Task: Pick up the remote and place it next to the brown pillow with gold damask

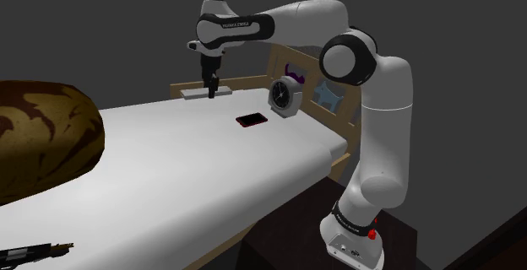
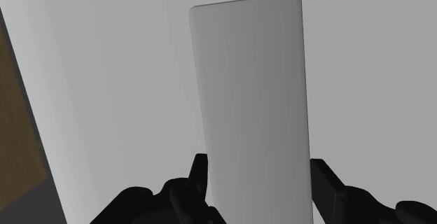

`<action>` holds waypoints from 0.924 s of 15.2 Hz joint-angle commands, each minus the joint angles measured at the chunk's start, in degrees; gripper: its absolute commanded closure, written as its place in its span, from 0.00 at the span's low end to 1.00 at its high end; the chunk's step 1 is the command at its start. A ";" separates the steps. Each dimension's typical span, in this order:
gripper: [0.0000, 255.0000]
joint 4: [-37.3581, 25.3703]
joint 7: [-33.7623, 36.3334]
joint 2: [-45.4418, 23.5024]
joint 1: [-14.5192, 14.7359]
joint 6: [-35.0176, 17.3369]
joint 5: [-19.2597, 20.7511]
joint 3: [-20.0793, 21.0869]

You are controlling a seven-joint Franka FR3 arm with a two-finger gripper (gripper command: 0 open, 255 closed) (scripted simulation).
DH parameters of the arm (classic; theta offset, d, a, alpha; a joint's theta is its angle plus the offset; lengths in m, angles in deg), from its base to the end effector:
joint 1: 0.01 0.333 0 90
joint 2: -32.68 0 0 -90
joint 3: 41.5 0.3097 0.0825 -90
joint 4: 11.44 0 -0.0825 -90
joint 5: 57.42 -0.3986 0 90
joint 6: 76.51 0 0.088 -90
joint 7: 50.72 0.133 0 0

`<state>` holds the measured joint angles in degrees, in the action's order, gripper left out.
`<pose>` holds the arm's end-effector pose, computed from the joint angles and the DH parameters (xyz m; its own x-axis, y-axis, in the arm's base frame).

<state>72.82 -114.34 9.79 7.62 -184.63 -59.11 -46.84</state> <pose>0.6907 0.0386 0.4170 0.4093 0.9124 0.0011 0.9122 -0.4093 0.0203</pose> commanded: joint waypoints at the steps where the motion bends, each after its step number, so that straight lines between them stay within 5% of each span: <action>1: 1.00 -1.03 0.09 0.30 0.04 1.34 0.04 0.00; 14: 1.00 -11.67 0.11 -0.10 -0.19 11.57 0.03 -0.06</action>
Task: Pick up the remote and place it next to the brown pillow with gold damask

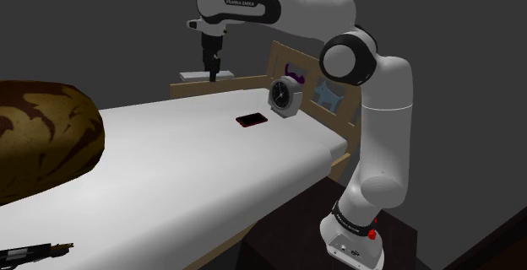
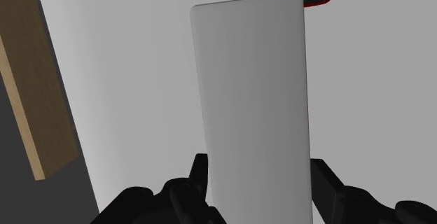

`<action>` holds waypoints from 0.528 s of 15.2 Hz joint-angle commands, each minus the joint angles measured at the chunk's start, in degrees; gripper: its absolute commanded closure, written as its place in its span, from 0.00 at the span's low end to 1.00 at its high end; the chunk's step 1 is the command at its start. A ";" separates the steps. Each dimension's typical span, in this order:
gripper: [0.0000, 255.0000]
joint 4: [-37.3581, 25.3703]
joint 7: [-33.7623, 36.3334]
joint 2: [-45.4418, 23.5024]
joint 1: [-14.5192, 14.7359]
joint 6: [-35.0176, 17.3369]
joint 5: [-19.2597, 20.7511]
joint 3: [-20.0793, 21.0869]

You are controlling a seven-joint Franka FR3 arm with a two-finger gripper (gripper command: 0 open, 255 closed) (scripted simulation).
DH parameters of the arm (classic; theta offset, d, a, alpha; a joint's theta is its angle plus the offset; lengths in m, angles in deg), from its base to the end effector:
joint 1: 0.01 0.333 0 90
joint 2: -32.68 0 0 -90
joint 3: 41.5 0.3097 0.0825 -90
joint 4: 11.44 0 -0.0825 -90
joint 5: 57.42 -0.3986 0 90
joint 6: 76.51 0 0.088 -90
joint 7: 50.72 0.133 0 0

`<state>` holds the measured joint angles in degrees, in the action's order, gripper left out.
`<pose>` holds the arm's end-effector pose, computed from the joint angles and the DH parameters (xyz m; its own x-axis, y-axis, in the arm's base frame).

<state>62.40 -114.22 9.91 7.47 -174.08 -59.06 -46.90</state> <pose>0.6903 0.0394 0.4921 0.4096 0.9122 0.0011 0.9121 -0.4096 0.0200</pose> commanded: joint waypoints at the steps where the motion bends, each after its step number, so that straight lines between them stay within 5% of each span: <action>1: 1.00 -2.27 -0.01 -0.39 -0.07 1.89 -0.03 -0.01; 8: 1.00 -10.60 -0.04 -2.24 -0.36 8.36 -0.19 -0.02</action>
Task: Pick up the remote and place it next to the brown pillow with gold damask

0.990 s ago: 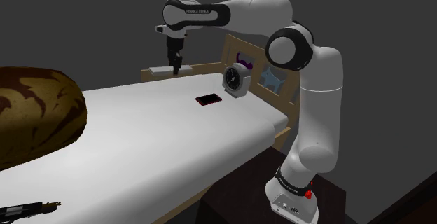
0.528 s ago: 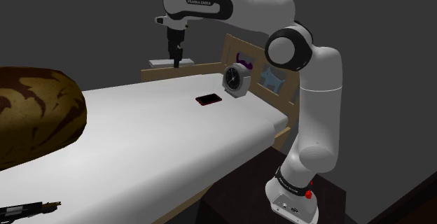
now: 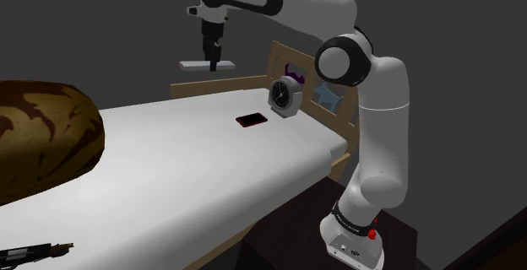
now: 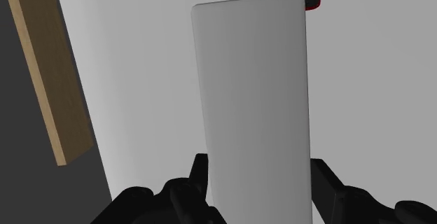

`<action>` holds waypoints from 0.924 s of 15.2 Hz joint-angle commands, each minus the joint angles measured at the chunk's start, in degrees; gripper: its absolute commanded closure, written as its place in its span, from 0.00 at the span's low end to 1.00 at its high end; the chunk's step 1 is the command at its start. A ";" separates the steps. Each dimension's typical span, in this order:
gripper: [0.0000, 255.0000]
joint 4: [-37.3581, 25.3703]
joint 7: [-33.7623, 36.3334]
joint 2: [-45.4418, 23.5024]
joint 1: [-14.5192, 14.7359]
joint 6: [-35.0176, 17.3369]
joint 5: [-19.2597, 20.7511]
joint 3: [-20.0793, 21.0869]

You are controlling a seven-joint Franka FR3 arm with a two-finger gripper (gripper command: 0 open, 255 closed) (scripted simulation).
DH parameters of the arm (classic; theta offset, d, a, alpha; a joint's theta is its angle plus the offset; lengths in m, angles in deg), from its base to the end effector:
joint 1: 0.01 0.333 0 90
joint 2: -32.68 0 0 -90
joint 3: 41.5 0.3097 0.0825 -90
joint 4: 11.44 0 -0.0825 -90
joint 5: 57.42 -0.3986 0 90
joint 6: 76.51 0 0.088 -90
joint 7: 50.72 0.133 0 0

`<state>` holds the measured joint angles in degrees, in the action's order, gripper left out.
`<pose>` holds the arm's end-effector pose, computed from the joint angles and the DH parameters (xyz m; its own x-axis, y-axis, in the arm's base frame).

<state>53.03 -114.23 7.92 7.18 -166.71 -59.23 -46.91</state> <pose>0.6909 0.0397 0.5369 0.4097 0.9122 0.0012 0.9120 -0.4096 0.0202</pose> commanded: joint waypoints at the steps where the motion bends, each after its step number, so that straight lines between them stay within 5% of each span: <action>1: 1.00 -2.64 -0.04 -0.64 -0.12 2.00 -0.06 -0.01; 3: 1.00 -4.79 -0.05 -1.28 -0.21 3.51 -0.12 -0.01; 14: 1.00 4.26 13.13 4.77 9.86 0.55 1.91 3.70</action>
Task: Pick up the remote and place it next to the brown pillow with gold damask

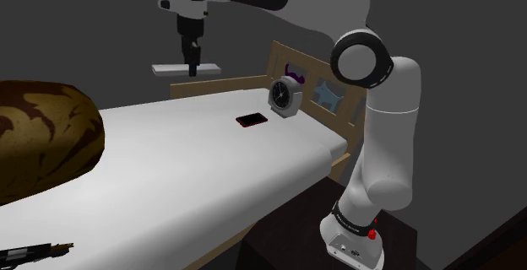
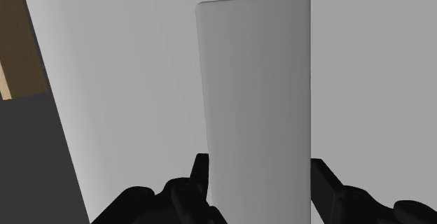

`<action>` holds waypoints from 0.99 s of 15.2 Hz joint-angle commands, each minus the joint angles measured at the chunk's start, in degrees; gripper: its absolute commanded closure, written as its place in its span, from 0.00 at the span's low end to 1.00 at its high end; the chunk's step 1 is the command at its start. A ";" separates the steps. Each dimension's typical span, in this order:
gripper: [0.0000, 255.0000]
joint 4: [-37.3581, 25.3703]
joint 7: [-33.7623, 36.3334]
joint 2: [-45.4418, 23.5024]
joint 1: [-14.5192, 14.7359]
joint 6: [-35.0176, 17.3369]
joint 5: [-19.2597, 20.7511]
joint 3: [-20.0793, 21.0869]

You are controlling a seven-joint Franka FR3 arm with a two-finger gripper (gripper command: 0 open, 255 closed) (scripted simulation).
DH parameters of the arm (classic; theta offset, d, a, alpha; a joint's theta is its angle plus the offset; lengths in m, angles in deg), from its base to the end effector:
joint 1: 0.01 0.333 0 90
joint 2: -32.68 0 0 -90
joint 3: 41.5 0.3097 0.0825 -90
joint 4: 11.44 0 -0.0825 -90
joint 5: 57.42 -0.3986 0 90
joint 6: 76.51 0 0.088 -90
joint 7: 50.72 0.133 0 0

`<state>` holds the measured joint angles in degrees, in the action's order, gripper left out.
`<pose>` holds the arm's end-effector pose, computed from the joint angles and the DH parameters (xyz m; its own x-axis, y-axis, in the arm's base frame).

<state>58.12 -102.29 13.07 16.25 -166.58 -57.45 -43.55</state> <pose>0.6476 0.1682 0.5538 0.4083 0.9129 0.0009 0.9127 -0.4082 0.0196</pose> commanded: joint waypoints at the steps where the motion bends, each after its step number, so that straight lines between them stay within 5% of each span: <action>1: 1.00 -0.68 2.42 -0.27 1.65 0.40 0.28 0.72; 15: 1.00 -10.24 19.16 -6.49 14.15 4.02 2.54 5.61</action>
<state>50.08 -84.20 7.79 29.55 -163.53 -55.10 -38.20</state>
